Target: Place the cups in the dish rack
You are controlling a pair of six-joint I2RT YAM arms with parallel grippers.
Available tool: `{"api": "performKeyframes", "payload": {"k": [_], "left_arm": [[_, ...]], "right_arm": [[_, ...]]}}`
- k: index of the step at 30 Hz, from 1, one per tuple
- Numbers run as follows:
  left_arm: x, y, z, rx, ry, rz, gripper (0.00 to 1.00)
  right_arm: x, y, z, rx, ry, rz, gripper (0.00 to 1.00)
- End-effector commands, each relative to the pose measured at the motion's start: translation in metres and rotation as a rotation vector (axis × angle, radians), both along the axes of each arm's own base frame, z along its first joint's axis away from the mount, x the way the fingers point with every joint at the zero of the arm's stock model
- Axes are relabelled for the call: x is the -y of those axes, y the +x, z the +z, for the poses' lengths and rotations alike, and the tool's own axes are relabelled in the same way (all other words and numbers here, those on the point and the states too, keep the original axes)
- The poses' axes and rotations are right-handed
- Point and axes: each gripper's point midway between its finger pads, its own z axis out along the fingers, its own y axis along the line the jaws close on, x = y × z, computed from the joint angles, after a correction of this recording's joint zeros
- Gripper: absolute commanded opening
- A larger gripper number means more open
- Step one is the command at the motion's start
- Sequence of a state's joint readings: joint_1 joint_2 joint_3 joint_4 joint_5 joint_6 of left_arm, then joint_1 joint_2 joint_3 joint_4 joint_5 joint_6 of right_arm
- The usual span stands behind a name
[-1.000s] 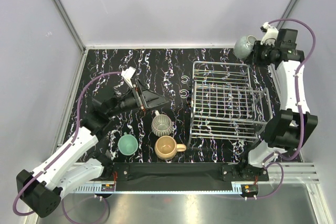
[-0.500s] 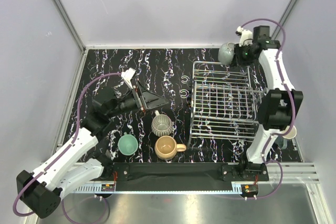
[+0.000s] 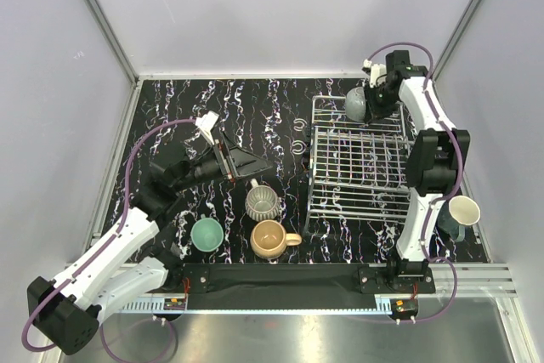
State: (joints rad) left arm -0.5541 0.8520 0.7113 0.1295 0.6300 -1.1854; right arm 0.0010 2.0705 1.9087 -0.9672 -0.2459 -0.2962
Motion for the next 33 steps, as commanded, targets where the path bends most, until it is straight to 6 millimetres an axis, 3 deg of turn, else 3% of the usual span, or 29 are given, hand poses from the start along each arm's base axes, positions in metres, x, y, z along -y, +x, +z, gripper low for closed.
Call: {"api": "performKeyframes", "payload": {"k": [1, 8, 13, 19, 33], "left_arm": [[-0.001, -0.006, 0.011, 0.06, -0.024, -0.031, 0.9], [0.0, -0.004, 0.01, 0.055, -0.025, -0.034, 0.9], [0.0, -0.004, 0.009, 0.046, -0.029, -0.034, 0.9], [0.0, -0.005, 0.008, 0.039, -0.033, -0.037, 0.89], [-0.003, -0.01, 0.012, 0.039, -0.036, -0.037, 0.89]], "right_arm": [[-0.003, 0.029, 0.017, 0.116, -0.073, 0.017, 0.0], [-0.004, 0.026, 0.028, 0.154, -0.09, 0.032, 0.0], [0.002, 0.018, 0.014, 0.119, -0.129, 0.043, 0.0], [0.01, 0.015, 0.018, 0.142, -0.17, 0.024, 0.02], [0.015, -0.005, -0.005, 0.086, -0.19, 0.007, 0.44]]}}
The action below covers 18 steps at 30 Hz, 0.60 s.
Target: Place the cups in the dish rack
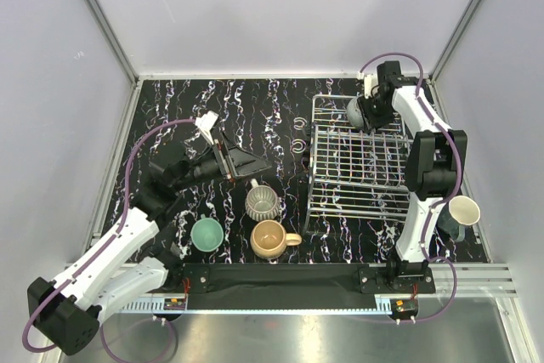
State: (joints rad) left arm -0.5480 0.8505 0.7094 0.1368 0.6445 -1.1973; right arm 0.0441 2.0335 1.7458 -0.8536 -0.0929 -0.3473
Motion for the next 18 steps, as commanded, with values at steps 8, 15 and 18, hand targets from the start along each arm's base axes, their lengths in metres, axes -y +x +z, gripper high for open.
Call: {"api": "performKeyframes", "payload": {"k": [8, 15, 18], "left_arm": [[-0.005, -0.009, 0.01, 0.042, -0.016, -0.013, 0.89], [-0.009, -0.01, 0.006, 0.04, 0.015, 0.008, 0.9], [-0.012, -0.01, 0.003, 0.038, 0.04, 0.026, 0.9]], "right_arm": [[0.006, 0.003, 0.049, 0.134, -0.019, -0.042, 0.57], [0.013, -0.008, 0.09, 0.232, -0.037, -0.088, 0.8], [0.017, -0.014, 0.103, 0.256, -0.038, -0.134, 0.87]]}}
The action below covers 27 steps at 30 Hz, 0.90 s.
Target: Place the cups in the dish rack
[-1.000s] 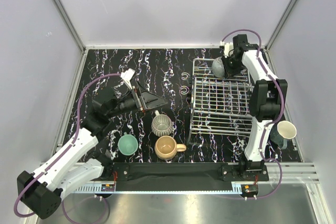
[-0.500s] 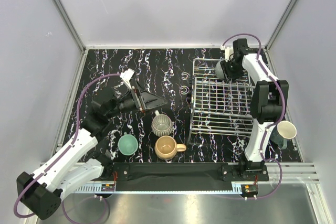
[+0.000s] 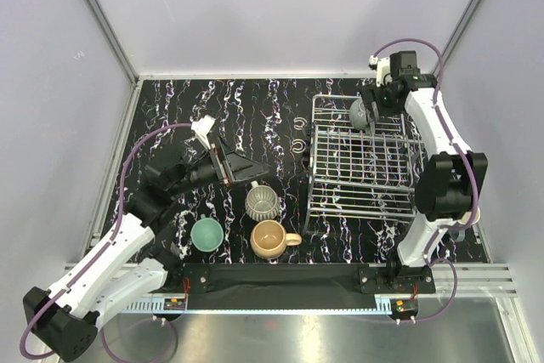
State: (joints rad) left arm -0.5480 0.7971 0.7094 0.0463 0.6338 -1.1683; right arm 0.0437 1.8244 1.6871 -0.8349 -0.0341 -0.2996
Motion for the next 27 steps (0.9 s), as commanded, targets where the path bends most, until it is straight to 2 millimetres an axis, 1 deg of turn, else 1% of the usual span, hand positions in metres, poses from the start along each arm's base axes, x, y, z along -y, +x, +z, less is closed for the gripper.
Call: {"api": "performKeyframes", "payload": {"k": [1, 2, 5, 7, 8, 9, 10, 11, 12, 13, 14, 15, 16, 17, 18, 19, 20, 21, 22, 23, 24, 25, 27], "left_arm": [[-0.006, -0.002, 0.009, 0.058, 0.013, 0.021, 0.89], [-0.007, -0.001, 0.005, 0.042, 0.031, 0.03, 0.89], [-0.012, -0.001, 0.003, 0.051, 0.058, 0.06, 0.88], [-0.015, 0.001, -0.003, 0.047, 0.093, 0.08, 0.88], [-0.016, 0.003, -0.005, 0.047, 0.106, 0.092, 0.88], [-0.016, 0.003, -0.005, 0.049, 0.116, 0.093, 0.88], [-0.017, 0.004, -0.007, 0.047, 0.127, 0.099, 0.88], [-0.019, 0.005, -0.013, 0.029, 0.151, 0.106, 0.88], [-0.02, 0.007, -0.016, 0.037, 0.173, 0.113, 0.88], [-0.021, 0.007, -0.022, 0.028, 0.199, 0.117, 0.88], [-0.026, 0.009, -0.034, -0.01, 0.251, 0.141, 0.88], [-0.028, 0.012, -0.043, -0.018, 0.294, 0.148, 0.88], [-0.032, 0.012, -0.051, -0.047, 0.332, 0.157, 0.89], [-0.034, 0.015, -0.057, -0.059, 0.357, 0.179, 0.89], [-0.035, 0.018, -0.064, -0.074, 0.389, 0.181, 0.9], [-0.037, 0.018, -0.069, -0.093, 0.414, 0.19, 0.91], [-0.04, 0.021, -0.073, -0.104, 0.437, 0.21, 0.94], [-0.042, 0.024, -0.078, -0.116, 0.465, 0.219, 0.97], [-0.05, 0.027, -0.083, -0.139, 0.513, 0.259, 0.99], [-0.053, 0.03, -0.088, -0.16, 0.546, 0.277, 0.99], [-0.058, 0.032, -0.092, -0.173, 0.578, 0.296, 0.99], [-0.067, 0.034, -0.097, -0.192, 0.627, 0.335, 0.99], [-0.073, 0.035, -0.104, -0.22, 0.671, 0.364, 0.99]], "right_arm": [[0.007, -0.002, 0.035, 0.095, -0.01, -0.072, 0.88], [0.005, -0.002, 0.042, 0.104, 0.012, -0.091, 0.88], [0.001, -0.006, 0.057, 0.124, 0.065, -0.152, 0.88], [0.002, -0.01, 0.069, 0.148, 0.102, -0.225, 0.88], [0.002, -0.015, 0.08, 0.173, 0.118, -0.245, 0.88], [0.004, -0.018, 0.085, 0.19, 0.124, -0.282, 0.88], [0.003, -0.022, 0.09, 0.196, 0.164, -0.339, 0.88], [0.003, -0.029, 0.102, 0.217, 0.183, -0.355, 0.88], [0.004, -0.038, 0.105, 0.211, 0.189, -0.382, 0.89], [0.004, -0.044, 0.107, 0.207, 0.21, -0.42, 0.89], [0.004, -0.054, 0.116, 0.217, 0.222, -0.436, 0.9], [0.007, -0.067, 0.114, 0.182, 0.209, -0.464, 0.99], [0.007, -0.073, 0.115, 0.171, 0.23, -0.505, 1.0], [0.007, -0.08, 0.119, 0.173, 0.241, -0.521, 1.0], [0.008, -0.089, 0.118, 0.153, 0.237, -0.542, 1.0], [0.009, -0.093, 0.118, 0.15, 0.259, -0.59, 1.0], [0.01, -0.104, 0.119, 0.144, 0.255, -0.608, 1.0], [0.01, -0.108, 0.12, 0.142, 0.262, -0.616, 1.0], [0.009, -0.112, 0.123, 0.144, 0.266, -0.602, 1.0], [0.002, -0.121, 0.128, 0.137, 0.294, -0.563, 1.0], [-0.001, -0.124, 0.13, 0.136, 0.299, -0.533, 1.0], [-0.002, -0.133, 0.132, 0.146, 0.299, -0.51, 1.0], [-0.004, -0.139, 0.133, 0.165, 0.314, -0.492, 1.0]]}}
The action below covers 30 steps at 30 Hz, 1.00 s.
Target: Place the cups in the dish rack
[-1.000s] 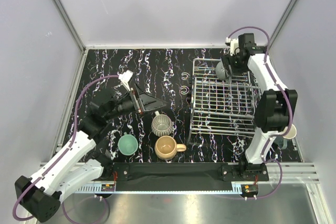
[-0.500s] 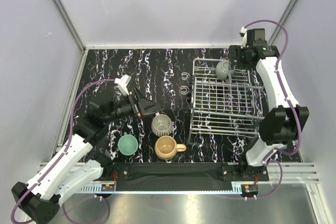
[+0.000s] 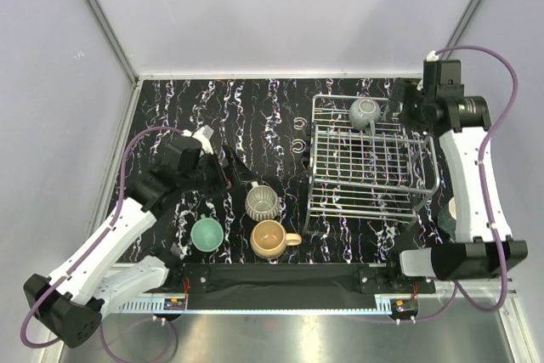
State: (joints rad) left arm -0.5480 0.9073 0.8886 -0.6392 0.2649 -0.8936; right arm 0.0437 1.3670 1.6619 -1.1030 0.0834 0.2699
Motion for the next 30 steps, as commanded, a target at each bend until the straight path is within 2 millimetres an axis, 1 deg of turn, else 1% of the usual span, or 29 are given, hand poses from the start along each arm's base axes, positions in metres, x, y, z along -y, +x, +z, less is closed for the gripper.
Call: {"api": "performKeyframes", "payload": {"k": [1, 2, 3, 4, 5, 7, 8, 9, 10, 11, 12, 13, 14, 15, 18, 23, 24, 28, 30], "left_arm": [[-0.029, 0.009, -0.006, 0.0, 0.155, 0.113, 0.99], [-0.031, 0.009, -0.008, -0.013, 0.17, 0.129, 0.99], [-0.031, 0.009, -0.012, -0.033, 0.178, 0.14, 0.94], [-0.033, 0.008, -0.013, -0.043, 0.187, 0.145, 0.92], [-0.033, 0.008, -0.016, -0.055, 0.198, 0.152, 0.91], [-0.033, 0.007, -0.019, -0.068, 0.213, 0.177, 0.91], [-0.032, 0.007, -0.022, -0.08, 0.225, 0.177, 0.91], [-0.029, 0.005, -0.022, -0.09, 0.224, 0.17, 0.91], [-0.033, 0.008, -0.025, -0.086, 0.257, 0.196, 0.91], [-0.032, 0.009, -0.03, -0.103, 0.278, 0.2, 0.9], [-0.028, 0.007, -0.032, -0.105, 0.294, 0.188, 0.89], [-0.029, 0.008, -0.032, -0.105, 0.319, 0.199, 0.89], [-0.025, 0.008, -0.037, -0.12, 0.339, 0.198, 0.87], [-0.02, 0.006, -0.039, -0.129, 0.348, 0.193, 0.88], [-0.011, 0.006, -0.046, -0.141, 0.371, 0.191, 0.87], [-0.009, 0.006, -0.061, -0.161, 0.391, 0.199, 0.83], [-0.008, 0.006, -0.063, -0.16, 0.392, 0.196, 0.79], [-0.006, 0.005, -0.068, -0.165, 0.398, 0.189, 0.77], [-0.006, 0.004, -0.075, -0.178, 0.409, 0.183, 0.77]], "right_arm": [[-0.007, -0.027, 0.007, 0.026, 0.034, 0.033, 1.0], [-0.011, -0.034, 0.006, 0.037, 0.053, 0.047, 1.0], [-0.023, -0.038, 0.004, 0.035, 0.103, 0.097, 1.0], [-0.028, -0.042, -0.001, 0.025, 0.127, 0.114, 1.0], [-0.04, -0.046, 0.002, 0.039, 0.178, 0.154, 1.0], [-0.052, -0.052, 0.0, 0.032, 0.235, 0.195, 1.0], [-0.063, -0.059, 0.006, 0.043, 0.285, 0.244, 1.0], [-0.069, -0.063, 0.008, 0.046, 0.312, 0.271, 1.0], [-0.075, -0.068, 0.007, 0.041, 0.344, 0.287, 1.0], [-0.084, -0.075, 0.015, 0.068, 0.388, 0.331, 1.0], [-0.088, -0.079, 0.017, 0.073, 0.405, 0.349, 1.0], [-0.09, -0.082, 0.016, 0.073, 0.418, 0.351, 1.0], [-0.091, -0.086, 0.019, 0.087, 0.42, 0.357, 1.0], [-0.092, -0.088, 0.019, 0.091, 0.416, 0.367, 1.0], [-0.097, -0.093, 0.019, 0.083, 0.388, 0.4, 1.0], [-0.106, -0.102, 0.025, 0.104, 0.401, 0.445, 1.0], [-0.108, -0.104, 0.026, 0.104, 0.407, 0.457, 1.0], [-0.114, -0.108, 0.023, 0.1, 0.42, 0.488, 1.0], [-0.118, -0.109, 0.02, 0.094, 0.423, 0.507, 1.0]]}}
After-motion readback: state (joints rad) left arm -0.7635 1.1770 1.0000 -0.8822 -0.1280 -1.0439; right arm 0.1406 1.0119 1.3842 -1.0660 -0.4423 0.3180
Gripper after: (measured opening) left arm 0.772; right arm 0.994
